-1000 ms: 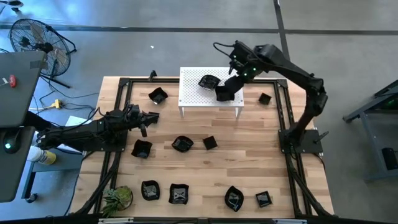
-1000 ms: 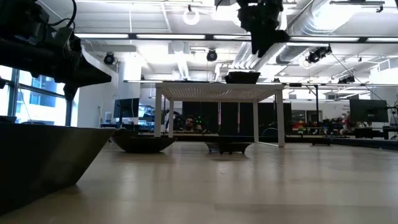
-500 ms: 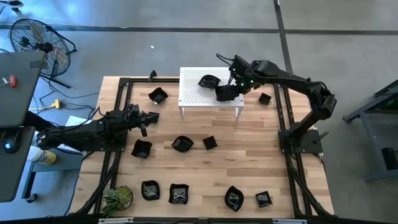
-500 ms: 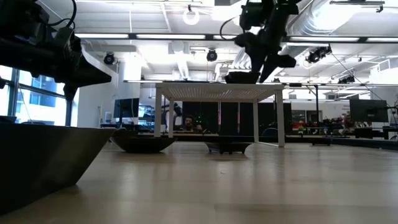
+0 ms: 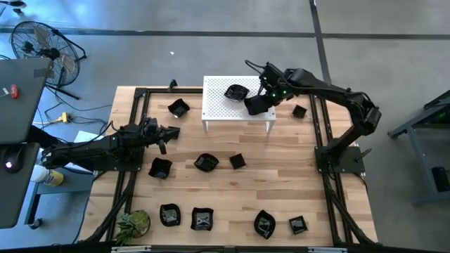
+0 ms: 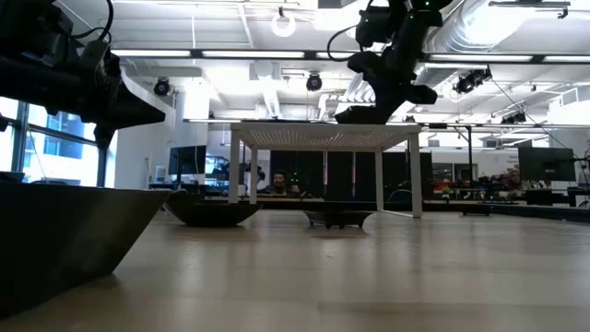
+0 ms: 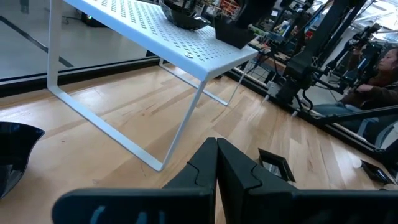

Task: Pick & Place Mini shaped plates
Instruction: Put the black distorted square plate on the shelf

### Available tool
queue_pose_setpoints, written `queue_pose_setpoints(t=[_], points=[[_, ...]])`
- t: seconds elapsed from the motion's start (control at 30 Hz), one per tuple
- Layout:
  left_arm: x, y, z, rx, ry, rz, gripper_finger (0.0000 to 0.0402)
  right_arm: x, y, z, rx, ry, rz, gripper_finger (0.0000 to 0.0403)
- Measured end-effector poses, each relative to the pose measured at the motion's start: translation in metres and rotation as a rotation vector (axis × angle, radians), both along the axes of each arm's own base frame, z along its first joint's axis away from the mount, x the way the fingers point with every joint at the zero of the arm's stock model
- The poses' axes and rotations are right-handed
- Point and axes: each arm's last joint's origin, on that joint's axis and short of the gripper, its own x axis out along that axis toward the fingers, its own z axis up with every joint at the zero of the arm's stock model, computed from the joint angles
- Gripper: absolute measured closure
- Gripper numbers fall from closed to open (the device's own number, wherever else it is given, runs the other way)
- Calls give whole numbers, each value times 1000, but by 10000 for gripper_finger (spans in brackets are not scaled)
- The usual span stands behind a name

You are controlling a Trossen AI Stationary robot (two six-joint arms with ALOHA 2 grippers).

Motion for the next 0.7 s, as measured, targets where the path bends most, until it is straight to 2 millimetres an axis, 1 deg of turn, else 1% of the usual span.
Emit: queue_pose_setpoints(t=[0.1, 0.23, 0.33, 0.5, 0.7], points=[[0, 0, 0, 0, 0, 0, 401, -5, -4, 4, -11, -10, -8, 396], [0, 0, 0, 0, 0, 0, 401, -17, -13, 10, -36, -23, -6, 394], [0, 0, 0, 0, 0, 0, 401, -26, -21, 12, -71, -18, 65, 398], [0, 0, 0, 0, 0, 0, 401, -29, -33, 8, -120, -5, 191, 393], [0, 0, 0, -1, 0, -1, 401, -37, -49, 9, -177, -31, 240, 391]])
